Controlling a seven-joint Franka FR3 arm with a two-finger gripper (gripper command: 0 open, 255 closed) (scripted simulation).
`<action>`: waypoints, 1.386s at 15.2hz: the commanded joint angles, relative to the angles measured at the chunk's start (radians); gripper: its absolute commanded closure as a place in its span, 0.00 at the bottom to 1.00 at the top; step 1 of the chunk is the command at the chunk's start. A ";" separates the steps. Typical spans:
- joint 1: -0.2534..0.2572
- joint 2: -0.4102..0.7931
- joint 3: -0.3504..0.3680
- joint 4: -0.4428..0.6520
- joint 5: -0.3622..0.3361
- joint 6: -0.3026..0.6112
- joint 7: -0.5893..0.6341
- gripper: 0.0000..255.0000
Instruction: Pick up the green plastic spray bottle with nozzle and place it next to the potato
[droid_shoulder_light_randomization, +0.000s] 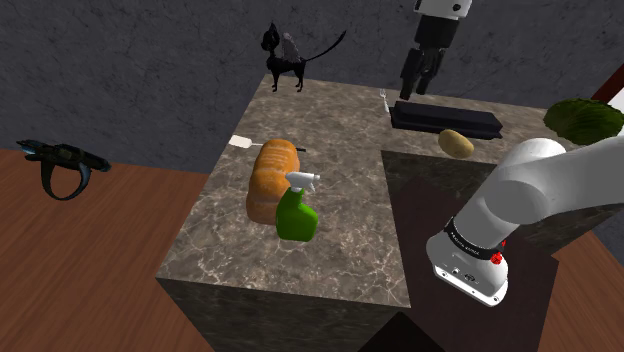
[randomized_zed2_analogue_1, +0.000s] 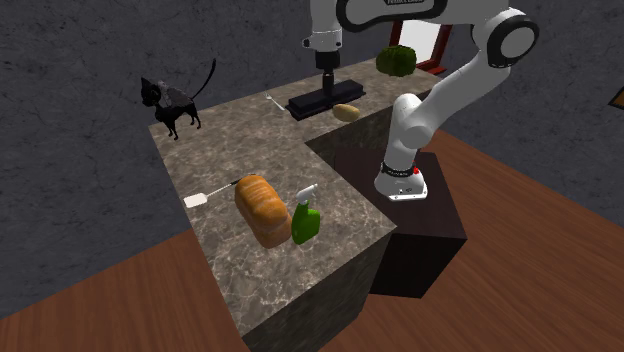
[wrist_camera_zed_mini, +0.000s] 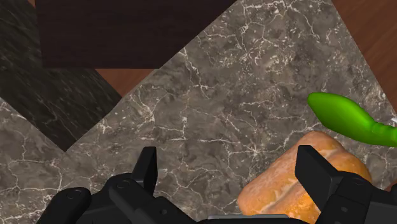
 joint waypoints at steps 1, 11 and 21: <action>0.000 0.000 0.000 0.000 0.000 0.000 0.000 0.00; 0.172 -0.120 0.145 -0.317 0.144 0.431 -0.072 0.00; 0.415 0.008 0.327 -0.512 0.323 0.993 -0.147 0.00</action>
